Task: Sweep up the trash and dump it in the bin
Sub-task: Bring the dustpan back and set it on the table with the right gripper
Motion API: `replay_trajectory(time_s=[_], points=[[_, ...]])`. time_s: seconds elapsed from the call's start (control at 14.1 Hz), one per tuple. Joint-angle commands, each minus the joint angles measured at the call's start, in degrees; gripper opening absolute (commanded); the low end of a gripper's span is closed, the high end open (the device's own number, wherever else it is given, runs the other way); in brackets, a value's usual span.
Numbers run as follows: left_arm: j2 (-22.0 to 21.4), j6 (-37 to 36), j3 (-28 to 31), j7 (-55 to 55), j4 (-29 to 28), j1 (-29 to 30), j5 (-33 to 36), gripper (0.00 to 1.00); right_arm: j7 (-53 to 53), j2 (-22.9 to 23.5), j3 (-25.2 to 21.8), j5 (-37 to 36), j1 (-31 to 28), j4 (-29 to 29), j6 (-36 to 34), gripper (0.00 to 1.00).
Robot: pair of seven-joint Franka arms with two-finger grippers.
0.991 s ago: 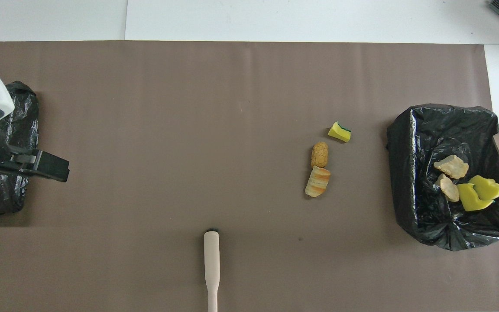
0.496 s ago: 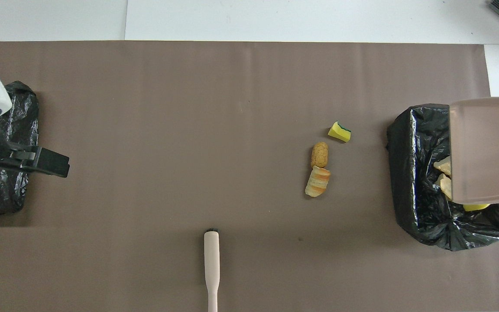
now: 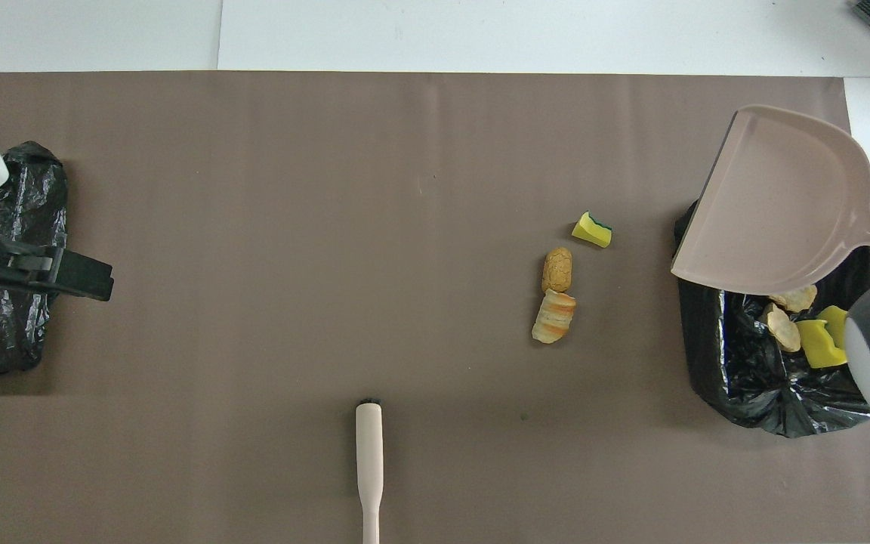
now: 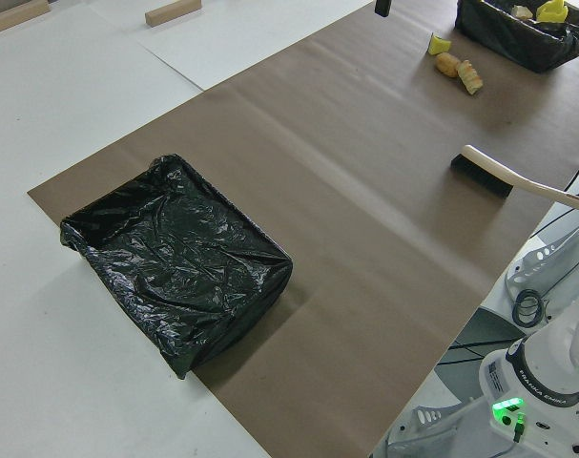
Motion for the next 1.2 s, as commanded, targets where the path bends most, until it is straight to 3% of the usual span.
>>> replay_trajectory(time_s=[0.0,0.35,0.5,1.13], points=[[-1.33,1.4,-0.39,0.4,-1.95,0.74,0.9,1.0,15.64,2.65,0.49,4.32,4.01,0.26,0.62,0.0],[-1.33,1.4,-0.39,0.4,-1.95,1.27,0.9,1.0,44.39,9.5,0.49,13.28,13.41,0.61,5.79,0.0],[-1.33,1.4,-0.39,0.4,-1.95,1.18,0.9,1.0,54.85,12.75,0.49,16.97,15.96,0.61,11.23,0.0],[-1.33,1.4,-0.39,0.4,-1.95,1.27,0.9,1.0,68.66,25.14,0.4,21.74,31.86,2.19,24.77,0.0]])
